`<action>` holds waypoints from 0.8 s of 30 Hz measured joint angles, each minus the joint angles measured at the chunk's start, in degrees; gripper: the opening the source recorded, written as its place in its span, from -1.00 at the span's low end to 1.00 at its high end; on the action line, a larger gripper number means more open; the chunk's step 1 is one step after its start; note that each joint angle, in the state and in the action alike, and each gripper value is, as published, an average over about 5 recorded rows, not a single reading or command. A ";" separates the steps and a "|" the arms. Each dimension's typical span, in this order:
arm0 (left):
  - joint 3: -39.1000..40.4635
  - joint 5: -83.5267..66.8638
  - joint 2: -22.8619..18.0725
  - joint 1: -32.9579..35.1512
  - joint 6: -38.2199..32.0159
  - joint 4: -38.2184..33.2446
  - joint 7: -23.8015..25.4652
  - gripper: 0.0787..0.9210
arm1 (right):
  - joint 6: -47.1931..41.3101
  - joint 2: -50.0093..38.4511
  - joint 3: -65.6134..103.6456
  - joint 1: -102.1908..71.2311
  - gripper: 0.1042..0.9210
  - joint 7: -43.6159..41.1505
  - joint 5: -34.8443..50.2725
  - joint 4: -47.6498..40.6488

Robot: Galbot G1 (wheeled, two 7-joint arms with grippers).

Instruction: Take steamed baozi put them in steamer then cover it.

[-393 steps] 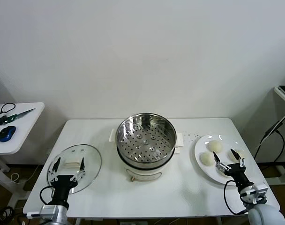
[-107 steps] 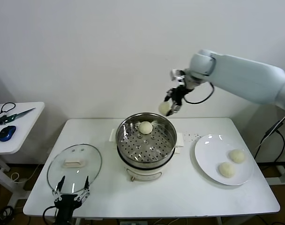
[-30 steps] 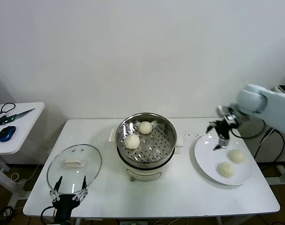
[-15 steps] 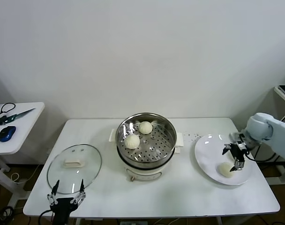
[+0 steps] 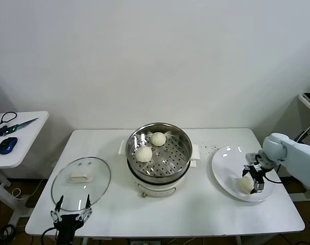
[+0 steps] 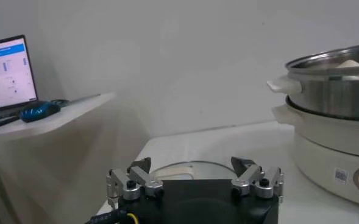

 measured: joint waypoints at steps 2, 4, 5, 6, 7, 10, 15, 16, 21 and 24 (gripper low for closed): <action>0.04 0.03 0.02 -0.09 0.07 0.04 0.00 0.77 | 0.16 0.29 0.20 -0.21 0.69 -0.16 -0.17 -0.47; 0.08 0.06 0.03 -0.13 0.11 0.05 0.00 0.77 | 0.34 0.47 0.29 -0.28 0.58 -0.31 -0.28 -0.85; 0.10 0.06 0.03 -0.15 0.12 0.05 0.00 0.77 | 0.43 0.55 0.31 -0.28 0.54 -0.37 -0.32 -1.02; 0.12 0.07 0.03 -0.16 0.13 0.07 0.00 0.77 | 0.50 0.63 0.31 -0.24 0.50 -0.43 -0.36 -1.19; 0.14 0.07 0.04 -0.16 0.13 0.09 0.00 0.77 | 0.58 0.70 0.28 -0.18 0.46 -0.47 -0.38 -1.31; 0.20 0.07 0.04 -0.17 0.13 0.18 0.00 0.77 | 0.84 0.96 0.03 0.16 0.41 -0.55 -0.31 -1.51; 0.34 0.10 0.07 -0.23 0.17 0.20 0.00 0.77 | 1.87 1.59 -1.07 2.07 0.39 -0.83 0.58 -1.24; 0.37 0.10 0.10 -0.26 0.20 0.20 0.01 0.77 | 2.25 1.76 -1.49 2.81 0.39 -0.97 0.84 -1.15; 0.72 0.30 0.24 -0.37 0.45 0.06 0.04 0.77 | 6.25 3.31 -5.29 9.27 0.39 -2.21 1.77 -0.79; 0.93 0.48 0.28 -0.38 0.57 -0.04 0.05 0.77 | 9.90 5.01 -8.97 15.20 0.39 -3.00 2.10 -0.31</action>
